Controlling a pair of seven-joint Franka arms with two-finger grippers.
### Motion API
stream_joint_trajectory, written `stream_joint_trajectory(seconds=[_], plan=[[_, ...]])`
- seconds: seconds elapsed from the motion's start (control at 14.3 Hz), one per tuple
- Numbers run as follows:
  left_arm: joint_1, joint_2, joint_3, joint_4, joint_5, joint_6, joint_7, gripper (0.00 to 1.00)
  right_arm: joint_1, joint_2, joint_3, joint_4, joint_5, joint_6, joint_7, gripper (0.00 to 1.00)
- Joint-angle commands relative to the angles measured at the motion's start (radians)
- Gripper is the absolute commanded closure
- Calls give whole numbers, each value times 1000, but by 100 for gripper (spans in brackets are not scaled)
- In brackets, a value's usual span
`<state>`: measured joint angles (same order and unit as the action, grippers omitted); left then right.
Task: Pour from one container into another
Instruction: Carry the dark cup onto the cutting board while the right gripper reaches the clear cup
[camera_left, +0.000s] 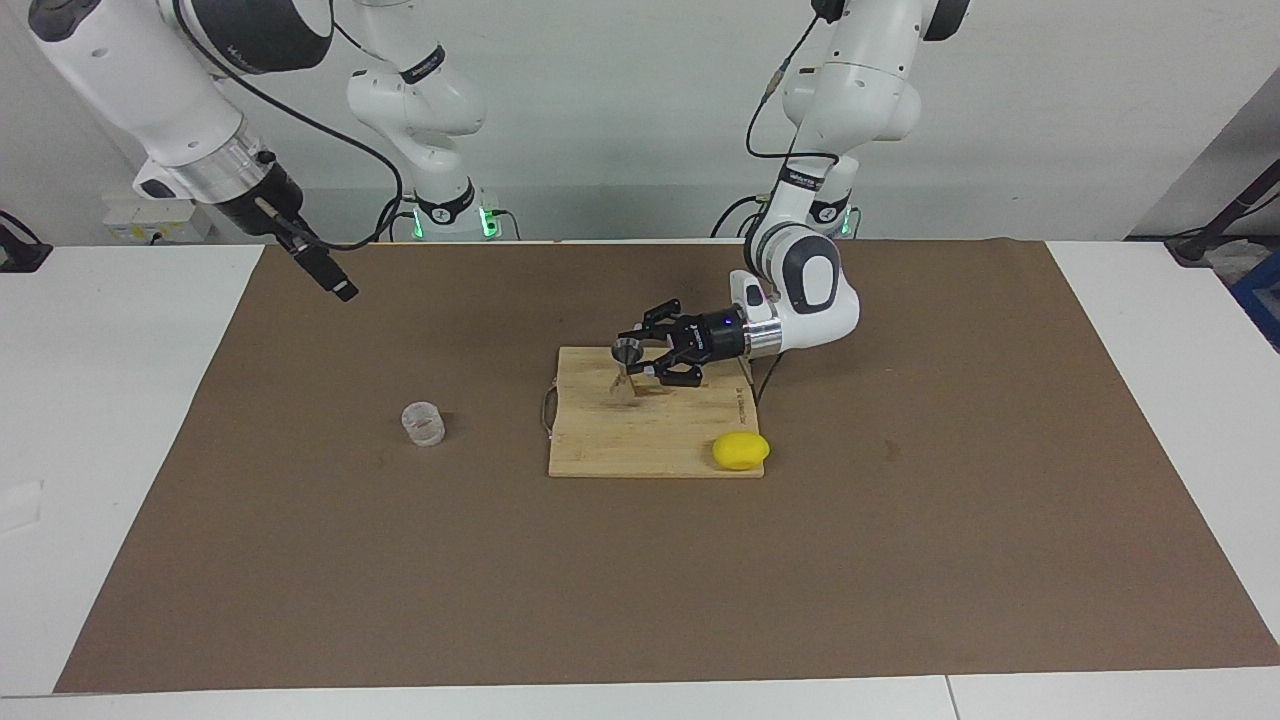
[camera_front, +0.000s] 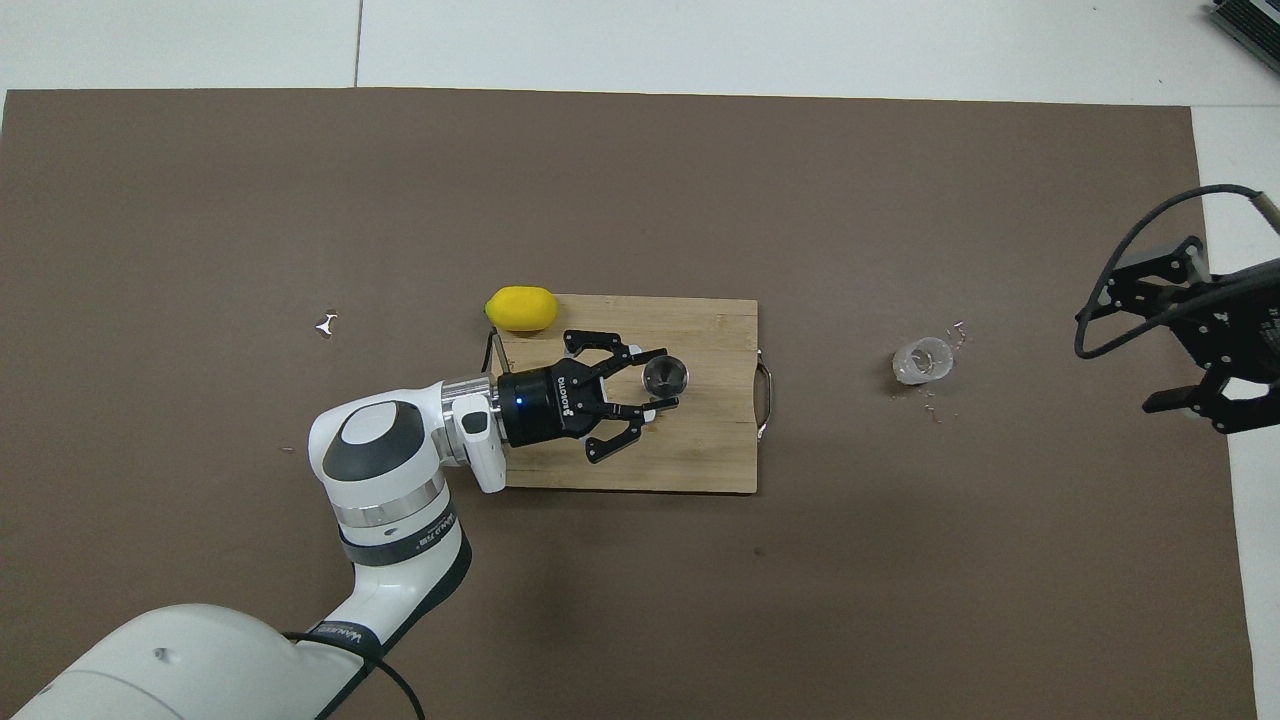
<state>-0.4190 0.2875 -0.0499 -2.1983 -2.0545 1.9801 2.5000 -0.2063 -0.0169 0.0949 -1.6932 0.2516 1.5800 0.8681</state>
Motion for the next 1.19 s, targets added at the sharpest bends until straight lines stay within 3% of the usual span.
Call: stream_joint_trajectory(seconds=[0.0, 0.14, 0.35, 0.63, 0.77, 0.84, 0.91, 0.98, 1.12], plan=[[-3, -11, 16, -23, -24, 26, 84, 82, -64, 23, 9, -58, 87, 72, 51, 3], [17, -11, 18, -18, -23, 28, 141, 82, -90, 56, 9, -105, 162, 112, 63, 3], [17, -10, 18, -23, -21, 38, 152, 80, -140, 182, 8, -97, 250, 147, 72, 3], [14, -10, 16, -46, -23, 66, 177, 75, -145, 287, 8, -100, 268, 227, 120, 0], [12, -8, 18, -49, -23, 71, 177, 65, -147, 325, 8, -97, 276, 238, 120, 0], [16, -8, 18, -49, -23, 75, 177, 46, -156, 357, 8, -95, 297, 239, 120, 0], [19, -7, 18, -49, -23, 81, 175, 9, -171, 386, 8, -95, 333, 245, 117, 0], [22, -5, 21, -47, -21, 80, 175, 0, -171, 408, 8, -97, 351, 247, 109, 0], [48, -4, 22, -40, -12, 82, 174, 0, -170, 434, 9, -106, 367, 271, 75, 0]])
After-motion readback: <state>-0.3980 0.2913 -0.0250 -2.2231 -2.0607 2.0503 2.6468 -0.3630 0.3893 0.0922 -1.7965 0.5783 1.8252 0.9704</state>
